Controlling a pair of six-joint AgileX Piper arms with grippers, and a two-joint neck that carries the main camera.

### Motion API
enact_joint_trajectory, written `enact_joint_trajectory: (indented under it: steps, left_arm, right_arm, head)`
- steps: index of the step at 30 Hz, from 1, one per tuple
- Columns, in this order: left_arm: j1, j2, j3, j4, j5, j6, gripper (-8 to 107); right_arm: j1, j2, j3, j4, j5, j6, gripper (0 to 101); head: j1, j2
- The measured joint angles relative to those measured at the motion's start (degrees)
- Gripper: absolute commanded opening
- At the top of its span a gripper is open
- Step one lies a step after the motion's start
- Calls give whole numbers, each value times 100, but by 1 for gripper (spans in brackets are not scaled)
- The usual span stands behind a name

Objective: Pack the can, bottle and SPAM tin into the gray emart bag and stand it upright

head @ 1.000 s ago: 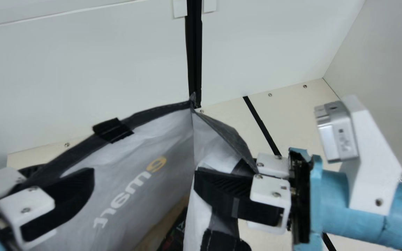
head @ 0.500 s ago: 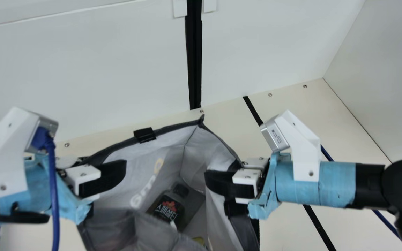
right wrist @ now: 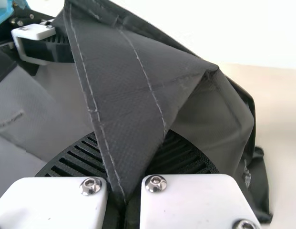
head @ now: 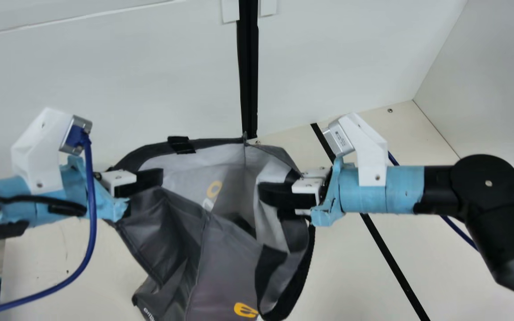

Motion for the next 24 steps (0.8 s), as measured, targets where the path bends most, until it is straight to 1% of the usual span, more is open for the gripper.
enact_joint_trajectory:
  steps: [3,10,13,24]
  left_arm:
    - [46,280,-230,-54,-27,71,-8]
    - [101,975,-888,-104,-80,119,-8]
    - [114,1262,-1233,-89,-80,83,-8]
    - [157,2271,-2530,163,-137,-275,-8]
  right_arm:
    - [64,306,-142,151,-55,-278,0]
    - [486,977,-465,413,-469,-780,0]
    - [658,1279,-629,539,-679,-948,0]
    - [1172,2266,-1299,901,-1145,-1473,0]
  head:
    - [0,0]
    - [0,9]
    - [0,0]
    - [0,9]
